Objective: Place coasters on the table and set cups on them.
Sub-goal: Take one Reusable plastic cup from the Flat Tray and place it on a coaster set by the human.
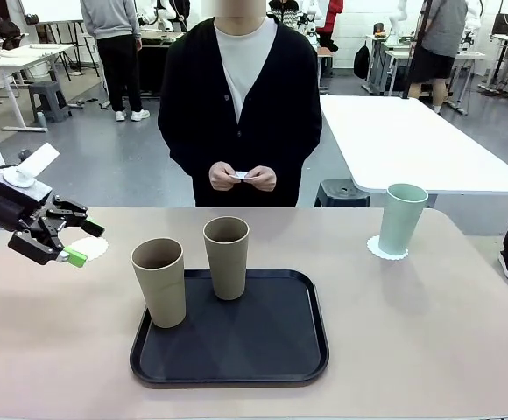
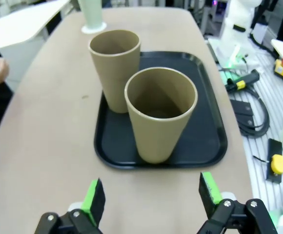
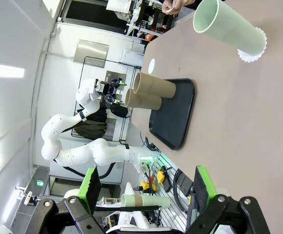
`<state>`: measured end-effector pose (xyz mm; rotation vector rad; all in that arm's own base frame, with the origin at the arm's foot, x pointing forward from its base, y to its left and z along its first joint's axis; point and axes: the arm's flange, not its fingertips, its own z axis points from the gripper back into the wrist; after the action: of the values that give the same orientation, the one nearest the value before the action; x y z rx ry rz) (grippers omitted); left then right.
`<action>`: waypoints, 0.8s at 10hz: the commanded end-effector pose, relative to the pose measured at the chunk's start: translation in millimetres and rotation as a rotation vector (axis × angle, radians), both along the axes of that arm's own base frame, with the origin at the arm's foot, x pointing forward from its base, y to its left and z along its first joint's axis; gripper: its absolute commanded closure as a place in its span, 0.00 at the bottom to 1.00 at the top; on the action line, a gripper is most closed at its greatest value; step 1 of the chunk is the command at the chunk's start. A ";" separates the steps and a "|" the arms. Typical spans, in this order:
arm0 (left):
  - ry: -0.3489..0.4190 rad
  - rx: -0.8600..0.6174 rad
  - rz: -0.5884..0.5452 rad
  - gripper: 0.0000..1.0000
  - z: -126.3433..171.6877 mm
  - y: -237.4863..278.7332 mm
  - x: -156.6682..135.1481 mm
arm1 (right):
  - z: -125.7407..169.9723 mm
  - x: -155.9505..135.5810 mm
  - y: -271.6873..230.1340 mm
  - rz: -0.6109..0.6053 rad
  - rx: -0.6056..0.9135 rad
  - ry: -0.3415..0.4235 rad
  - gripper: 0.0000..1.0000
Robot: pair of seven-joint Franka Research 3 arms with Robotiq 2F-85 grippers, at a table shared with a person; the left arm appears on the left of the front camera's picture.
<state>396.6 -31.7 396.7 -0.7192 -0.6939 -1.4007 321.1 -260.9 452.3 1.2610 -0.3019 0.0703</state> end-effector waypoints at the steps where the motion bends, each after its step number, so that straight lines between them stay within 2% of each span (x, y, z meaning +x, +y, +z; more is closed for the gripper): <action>1: -0.021 -0.010 -0.009 0.00 1.3 0.8 -1.1 | 1.6 3.0 0.1 -0.016 0.007 0.011 0.00; 4: -0.004 0.000 -0.001 0.00 0.3 0.5 0.0 | 1.6 3.0 0.1 -0.016 0.007 0.011 0.00; 6: -0.044 -0.093 0.002 0.00 -28.1 13.3 17.0 | 1.6 3.0 0.1 -0.016 0.007 0.011 0.00; 8: -0.026 -0.270 -0.103 0.00 -42.6 16.7 24.6 | 1.6 3.0 0.1 -0.016 0.007 0.011 0.00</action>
<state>407.8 -21.3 362.3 -0.8385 -0.8157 -1.4091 321.0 -261.0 452.3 1.2610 -0.3021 0.0699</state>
